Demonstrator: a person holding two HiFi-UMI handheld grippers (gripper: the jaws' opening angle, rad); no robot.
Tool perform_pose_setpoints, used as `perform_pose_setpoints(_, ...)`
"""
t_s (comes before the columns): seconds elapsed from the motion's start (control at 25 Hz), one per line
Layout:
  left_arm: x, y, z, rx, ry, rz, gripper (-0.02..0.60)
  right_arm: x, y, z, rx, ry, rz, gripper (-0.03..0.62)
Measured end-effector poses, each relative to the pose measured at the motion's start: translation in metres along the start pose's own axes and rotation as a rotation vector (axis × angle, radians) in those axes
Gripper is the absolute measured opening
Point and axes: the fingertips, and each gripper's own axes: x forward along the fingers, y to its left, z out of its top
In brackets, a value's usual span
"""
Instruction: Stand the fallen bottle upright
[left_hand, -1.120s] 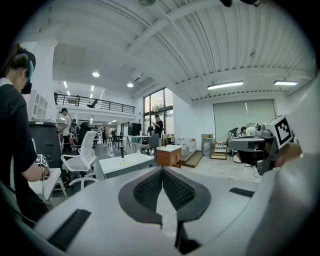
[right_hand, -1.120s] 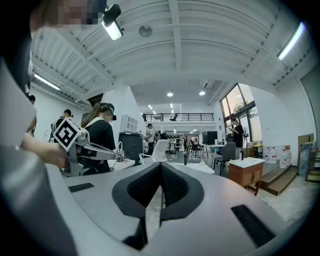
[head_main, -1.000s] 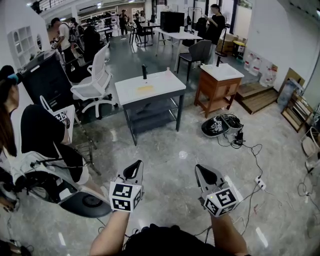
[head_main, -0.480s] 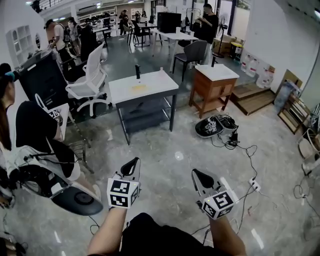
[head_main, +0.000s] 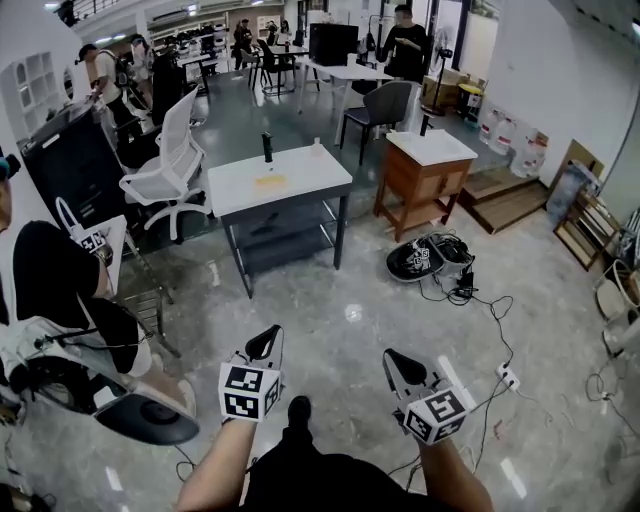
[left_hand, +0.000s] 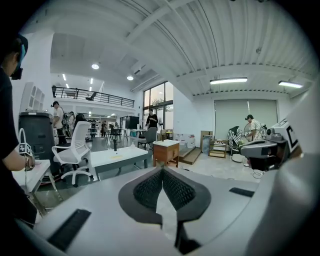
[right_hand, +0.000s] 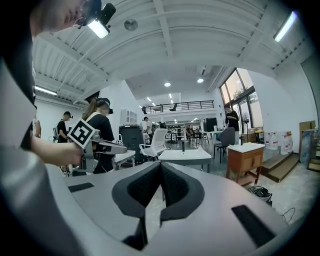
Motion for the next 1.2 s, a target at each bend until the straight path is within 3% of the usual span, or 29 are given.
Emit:
perform_pose_setpoints(0.32,0.098,0.054,0.029,0.019,-0.008,-0.040,0.018,0.101,-0.058,0.013,0.025,0.014,-0.029,0.014)
perform_pose_setpoints(0.64,0.182,0.121,0.038,-0.001,0.033,-0.062,0.018,0.213,-0.082,0.025,0.058,0.059,0.013,0.014)
perform_pose_setpoints(0.88,0.224,0.173,0.048,-0.007,0.031,-0.066,0.018,0.276,-0.094,0.038,0.060,0.061,0.002,0.014)
perform_pose_setpoints(1.2,0.261,0.202,0.054,-0.009,0.046,-0.066,0.018,0.322,-0.117,0.048,0.084,0.063,-0.002,0.014)
